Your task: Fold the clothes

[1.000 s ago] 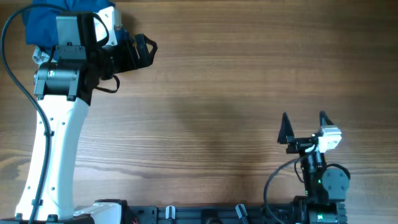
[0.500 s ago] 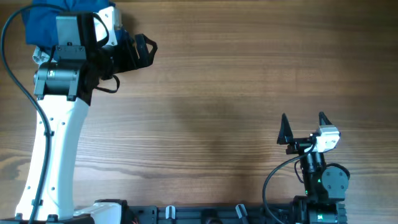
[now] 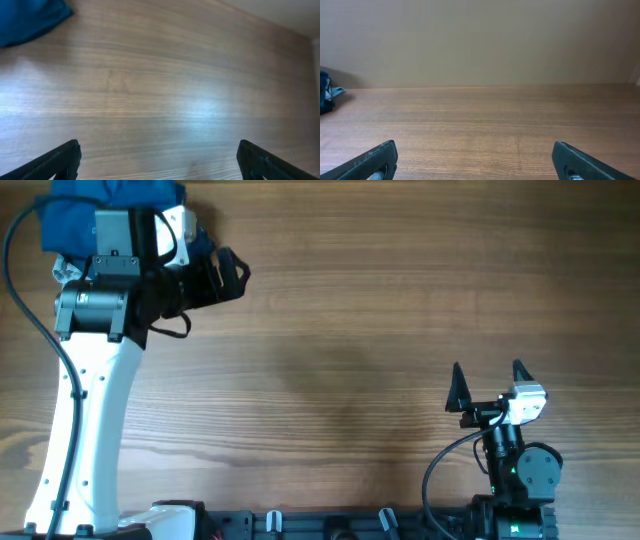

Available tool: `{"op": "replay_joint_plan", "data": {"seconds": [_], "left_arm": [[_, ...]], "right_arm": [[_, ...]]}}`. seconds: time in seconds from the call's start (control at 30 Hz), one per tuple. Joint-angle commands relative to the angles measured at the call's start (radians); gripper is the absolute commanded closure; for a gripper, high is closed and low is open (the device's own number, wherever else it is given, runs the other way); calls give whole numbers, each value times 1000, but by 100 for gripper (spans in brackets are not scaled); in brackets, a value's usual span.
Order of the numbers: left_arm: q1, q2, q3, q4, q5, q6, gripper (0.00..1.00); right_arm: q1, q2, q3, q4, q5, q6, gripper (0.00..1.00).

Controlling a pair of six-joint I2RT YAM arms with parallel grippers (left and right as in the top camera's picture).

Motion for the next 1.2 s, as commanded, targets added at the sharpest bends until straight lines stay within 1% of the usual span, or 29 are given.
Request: {"op": "replay_joint_plan", "data": {"seconds": [0.0, 0.1, 0.23, 0.3, 0.37, 0.53, 0.7, 0.8, 0.93, 1.17], "left_arm": [[-18, 3, -11, 8, -30, 29, 0], [-64, -17, -32, 38, -38, 106, 0], [-132, -101, -142, 116, -92, 113, 0], [-140, -166, -243, 187, -100, 113, 0], [-127, -280, -425, 329, -100, 113, 0], [-89, -536, -790, 563, -100, 114, 0], [-43, -776, -1034, 695, -93, 113, 0], [-14, -975, -1181, 766, -76, 113, 0], [-2, -1160, -1266, 768, -69, 113, 0], [-2, -1195, -1276, 792, -85, 119, 0]], "right_arm": [[6, -10, -1, 3, -12, -13, 0], [6, -10, -1, 3, -12, -13, 0], [6, -10, -1, 3, -12, -13, 0], [6, -10, -1, 3, -12, -13, 0], [6, -10, -1, 3, -12, -13, 0], [6, -10, -1, 3, -12, -13, 0], [6, -10, -1, 3, -12, -13, 0], [6, -10, -1, 3, -12, -13, 0], [6, -10, -1, 3, -12, -13, 0], [6, -10, -1, 3, -12, -13, 0]]}}
